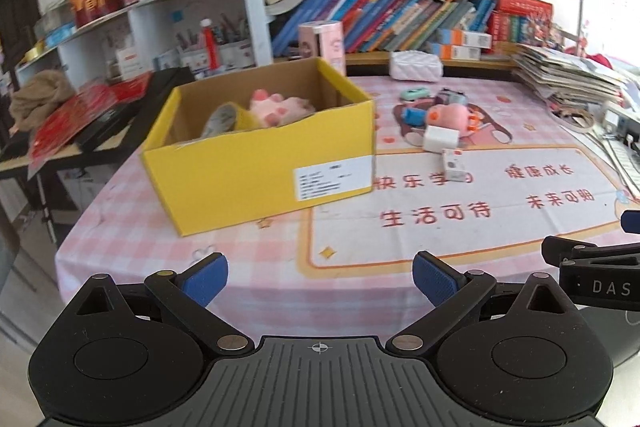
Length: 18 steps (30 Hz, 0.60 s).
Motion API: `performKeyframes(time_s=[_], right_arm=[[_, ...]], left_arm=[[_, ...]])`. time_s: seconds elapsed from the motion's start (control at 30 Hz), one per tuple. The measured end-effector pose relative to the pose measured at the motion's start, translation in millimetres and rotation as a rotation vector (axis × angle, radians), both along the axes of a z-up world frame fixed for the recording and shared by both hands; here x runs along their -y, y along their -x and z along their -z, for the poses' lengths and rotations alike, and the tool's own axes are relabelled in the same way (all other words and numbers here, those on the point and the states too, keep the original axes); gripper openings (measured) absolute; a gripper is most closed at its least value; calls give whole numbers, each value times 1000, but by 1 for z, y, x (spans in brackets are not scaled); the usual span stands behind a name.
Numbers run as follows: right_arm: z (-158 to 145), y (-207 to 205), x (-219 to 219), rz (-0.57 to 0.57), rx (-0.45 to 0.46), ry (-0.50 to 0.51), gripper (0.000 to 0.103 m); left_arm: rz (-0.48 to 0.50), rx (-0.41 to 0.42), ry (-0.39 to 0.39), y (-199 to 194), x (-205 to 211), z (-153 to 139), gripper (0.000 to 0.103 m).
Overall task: Organize objects
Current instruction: 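Withdraw both tools from the box and move toward the remaining items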
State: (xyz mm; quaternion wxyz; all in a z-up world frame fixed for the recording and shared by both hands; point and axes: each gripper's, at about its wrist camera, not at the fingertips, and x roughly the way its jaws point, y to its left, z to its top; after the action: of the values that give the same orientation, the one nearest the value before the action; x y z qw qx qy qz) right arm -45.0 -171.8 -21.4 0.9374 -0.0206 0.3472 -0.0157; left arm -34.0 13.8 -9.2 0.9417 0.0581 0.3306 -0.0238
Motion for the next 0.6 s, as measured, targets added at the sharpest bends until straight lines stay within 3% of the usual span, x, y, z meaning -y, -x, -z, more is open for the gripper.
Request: performKeyframes(time_s=[0.6], right_arm=[[3,-55,51,50,-37,15,95]], left_arm=[[62,-26,32,-57,50,5,100]])
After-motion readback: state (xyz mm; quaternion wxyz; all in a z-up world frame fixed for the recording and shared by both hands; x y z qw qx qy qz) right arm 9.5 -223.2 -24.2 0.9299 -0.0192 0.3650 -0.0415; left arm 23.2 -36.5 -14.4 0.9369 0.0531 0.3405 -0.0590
